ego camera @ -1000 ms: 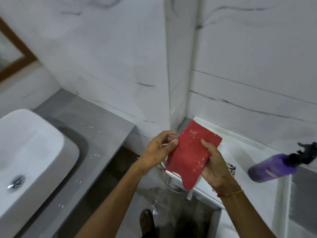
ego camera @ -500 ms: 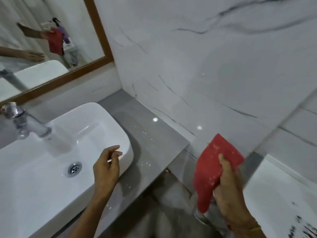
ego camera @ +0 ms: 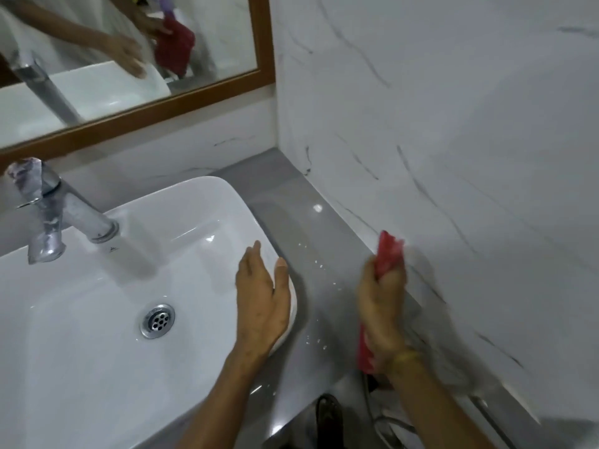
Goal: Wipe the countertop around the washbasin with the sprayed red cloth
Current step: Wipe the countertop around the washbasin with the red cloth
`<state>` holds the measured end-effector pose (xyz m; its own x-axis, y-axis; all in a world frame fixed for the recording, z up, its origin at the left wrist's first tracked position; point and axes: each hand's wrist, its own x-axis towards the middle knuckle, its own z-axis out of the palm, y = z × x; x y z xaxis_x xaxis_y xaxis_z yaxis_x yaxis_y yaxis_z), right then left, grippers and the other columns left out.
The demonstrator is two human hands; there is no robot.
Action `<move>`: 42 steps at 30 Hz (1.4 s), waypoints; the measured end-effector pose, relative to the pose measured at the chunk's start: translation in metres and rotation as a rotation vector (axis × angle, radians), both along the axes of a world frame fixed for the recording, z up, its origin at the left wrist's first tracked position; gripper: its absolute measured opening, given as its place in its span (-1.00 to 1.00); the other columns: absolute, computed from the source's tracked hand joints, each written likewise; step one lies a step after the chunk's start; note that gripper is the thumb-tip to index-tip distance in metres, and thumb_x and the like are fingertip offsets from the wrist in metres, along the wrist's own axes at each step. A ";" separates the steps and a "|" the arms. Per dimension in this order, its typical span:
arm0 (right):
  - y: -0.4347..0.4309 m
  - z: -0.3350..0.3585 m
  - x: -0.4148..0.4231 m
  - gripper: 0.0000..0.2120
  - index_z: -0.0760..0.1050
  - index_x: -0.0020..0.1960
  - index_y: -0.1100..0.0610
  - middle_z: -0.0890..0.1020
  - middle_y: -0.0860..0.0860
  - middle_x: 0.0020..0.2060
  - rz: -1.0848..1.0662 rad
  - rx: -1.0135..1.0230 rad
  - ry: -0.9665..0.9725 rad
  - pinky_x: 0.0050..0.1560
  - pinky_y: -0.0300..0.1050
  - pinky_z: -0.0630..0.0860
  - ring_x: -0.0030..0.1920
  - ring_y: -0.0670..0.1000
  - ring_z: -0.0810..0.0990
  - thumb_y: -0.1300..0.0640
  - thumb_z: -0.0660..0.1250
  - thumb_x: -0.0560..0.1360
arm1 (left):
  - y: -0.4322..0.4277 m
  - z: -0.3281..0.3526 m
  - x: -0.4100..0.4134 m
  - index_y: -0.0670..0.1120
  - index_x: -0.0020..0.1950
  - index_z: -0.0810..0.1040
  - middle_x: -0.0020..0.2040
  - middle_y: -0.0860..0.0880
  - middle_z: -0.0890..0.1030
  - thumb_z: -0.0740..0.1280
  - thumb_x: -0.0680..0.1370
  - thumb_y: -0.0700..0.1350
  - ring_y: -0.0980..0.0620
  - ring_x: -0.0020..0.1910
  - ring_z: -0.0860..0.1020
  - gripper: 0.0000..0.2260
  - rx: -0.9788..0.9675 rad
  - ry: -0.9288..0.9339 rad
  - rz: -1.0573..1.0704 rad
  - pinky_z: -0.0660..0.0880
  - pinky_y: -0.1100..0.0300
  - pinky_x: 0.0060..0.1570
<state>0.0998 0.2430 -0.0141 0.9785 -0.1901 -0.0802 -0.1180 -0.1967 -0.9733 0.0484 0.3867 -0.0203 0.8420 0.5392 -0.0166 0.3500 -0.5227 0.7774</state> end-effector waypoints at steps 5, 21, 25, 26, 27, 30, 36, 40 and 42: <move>0.079 -0.061 0.067 -0.28 -0.12 0.54 0.30 -0.03 0.22 0.56 0.561 -0.390 0.321 0.53 0.17 -0.08 0.56 0.16 -0.04 -0.10 0.09 0.62 | -0.012 -0.017 0.010 -0.01 0.54 -0.20 0.59 0.00 -0.11 -0.09 0.56 0.24 0.09 0.55 -0.11 -0.36 -0.004 0.082 -0.057 -0.12 0.19 0.49; 0.101 -0.151 0.097 -0.22 -0.21 0.56 0.13 -0.11 0.25 0.56 0.935 -1.251 -0.185 0.47 0.38 -0.04 0.53 0.33 -0.14 -0.25 0.05 0.55 | 0.044 -0.030 0.086 -0.10 0.52 -0.27 0.58 -0.04 -0.19 0.06 0.62 -0.10 0.02 0.56 -0.11 -0.39 0.106 0.117 -0.006 0.02 0.08 0.53; 0.098 -0.151 0.093 -0.29 -0.10 0.57 0.12 -0.04 0.23 0.56 0.908 -1.220 -0.204 0.47 0.35 0.02 0.54 0.29 -0.08 -0.17 0.08 0.57 | 0.050 -0.038 0.089 -0.12 0.53 -0.24 0.58 -0.05 -0.19 0.06 0.62 -0.13 0.05 0.56 -0.14 -0.41 0.124 0.099 0.014 -0.08 0.20 0.51; 0.092 -0.152 0.088 -0.32 -0.08 0.57 0.13 -0.02 0.22 0.56 0.894 -1.213 -0.206 0.47 0.34 0.04 0.54 0.28 -0.07 -0.15 0.07 0.58 | 0.050 -0.040 0.088 -0.13 0.53 -0.24 0.58 -0.05 -0.19 0.06 0.62 -0.14 0.05 0.55 -0.15 -0.41 0.125 0.098 0.011 -0.10 0.24 0.50; 0.081 -0.155 0.079 -0.33 -0.06 0.57 0.13 -0.01 0.22 0.56 0.870 -1.210 -0.209 0.47 0.33 0.05 0.54 0.28 -0.05 -0.15 0.06 0.59 | 0.048 -0.042 0.086 -0.14 0.53 -0.24 0.58 -0.06 -0.20 0.05 0.62 -0.15 0.06 0.55 -0.16 -0.41 0.125 0.096 -0.001 -0.13 0.27 0.48; 0.041 -0.161 0.038 -0.30 -0.05 0.56 0.15 0.05 0.22 0.55 0.817 -1.222 -0.196 0.47 0.31 0.11 0.54 0.28 0.00 -0.18 0.04 0.57 | 0.047 -0.044 0.084 -0.15 0.53 -0.25 0.58 -0.07 -0.21 0.04 0.62 -0.18 0.06 0.55 -0.18 -0.41 0.126 0.089 -0.024 -0.19 0.36 0.42; 0.000 -0.156 0.025 -0.34 -0.01 0.56 0.16 0.10 0.21 0.55 0.818 -1.227 -0.235 0.47 0.28 0.12 0.53 0.28 0.05 -0.14 -0.02 0.55 | 0.049 -0.044 0.087 -0.17 0.52 -0.25 0.58 -0.07 -0.22 0.04 0.62 -0.19 0.05 0.55 -0.19 -0.41 0.133 0.064 -0.041 -0.31 0.65 0.21; 0.026 -0.150 0.074 -0.36 -0.08 0.56 0.12 0.00 0.19 0.57 0.837 -1.244 -0.224 0.50 0.25 0.02 0.55 0.26 -0.05 -0.12 -0.06 0.57 | 0.046 -0.045 0.084 -0.17 0.52 -0.26 0.58 -0.08 -0.22 0.04 0.62 -0.18 0.04 0.55 -0.19 -0.41 0.147 0.073 -0.043 -0.21 0.38 0.43; 0.049 -0.150 0.096 -0.36 -0.13 0.56 0.11 -0.06 0.18 0.57 0.858 -1.249 -0.225 0.51 0.25 -0.02 0.55 0.25 -0.11 -0.13 -0.04 0.59 | 0.046 -0.045 0.086 -0.15 0.52 -0.26 0.58 -0.07 -0.22 0.04 0.62 -0.16 0.04 0.55 -0.18 -0.41 0.158 0.077 -0.037 -0.17 0.31 0.44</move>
